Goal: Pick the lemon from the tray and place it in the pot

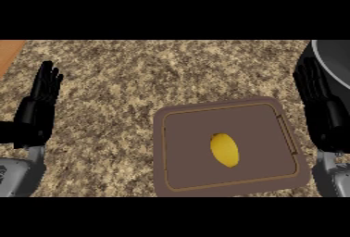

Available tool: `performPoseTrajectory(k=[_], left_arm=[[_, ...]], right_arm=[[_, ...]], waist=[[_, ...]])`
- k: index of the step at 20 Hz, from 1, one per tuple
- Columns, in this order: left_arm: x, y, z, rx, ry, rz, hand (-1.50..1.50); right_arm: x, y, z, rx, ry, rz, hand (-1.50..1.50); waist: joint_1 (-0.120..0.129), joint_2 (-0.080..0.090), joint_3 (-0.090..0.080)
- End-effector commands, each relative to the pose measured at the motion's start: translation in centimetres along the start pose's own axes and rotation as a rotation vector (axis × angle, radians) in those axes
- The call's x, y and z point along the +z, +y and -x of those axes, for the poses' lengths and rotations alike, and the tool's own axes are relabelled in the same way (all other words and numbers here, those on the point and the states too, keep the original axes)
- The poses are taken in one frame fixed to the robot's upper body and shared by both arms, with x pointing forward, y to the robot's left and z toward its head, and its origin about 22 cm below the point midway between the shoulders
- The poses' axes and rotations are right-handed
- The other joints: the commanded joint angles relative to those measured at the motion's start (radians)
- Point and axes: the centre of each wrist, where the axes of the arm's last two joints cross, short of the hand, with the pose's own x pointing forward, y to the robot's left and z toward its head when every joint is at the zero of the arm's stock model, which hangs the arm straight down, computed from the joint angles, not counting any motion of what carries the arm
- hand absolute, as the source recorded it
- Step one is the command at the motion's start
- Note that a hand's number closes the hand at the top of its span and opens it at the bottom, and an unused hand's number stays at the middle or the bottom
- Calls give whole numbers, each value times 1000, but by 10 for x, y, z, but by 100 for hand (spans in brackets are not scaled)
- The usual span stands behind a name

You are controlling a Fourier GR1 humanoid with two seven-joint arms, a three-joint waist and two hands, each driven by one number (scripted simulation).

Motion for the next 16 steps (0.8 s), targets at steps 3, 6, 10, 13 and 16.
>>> performPoseTrajectory(k=[3,6,10,13,16], left_arm=[[25,-11,31,-21,208,156,0],[46,-38,52,-31,392,333,0],[63,-43,63,22,480,334,0],[61,-46,59,51,474,367,0],[58,-42,56,32,481,377,0]], right_arm=[[13,41,12,76,94,-337,150],[25,71,18,162,154,-637,150],[39,63,3,324,-299,-140,-150],[65,91,-4,92,-407,-86,-150],[92,75,-14,125,-445,-127,-150]], waist=[[-2,-9,-14],[-4,5,-15],[-58,-21,-12],[-41,-21,-11],[-27,-19,-13]])
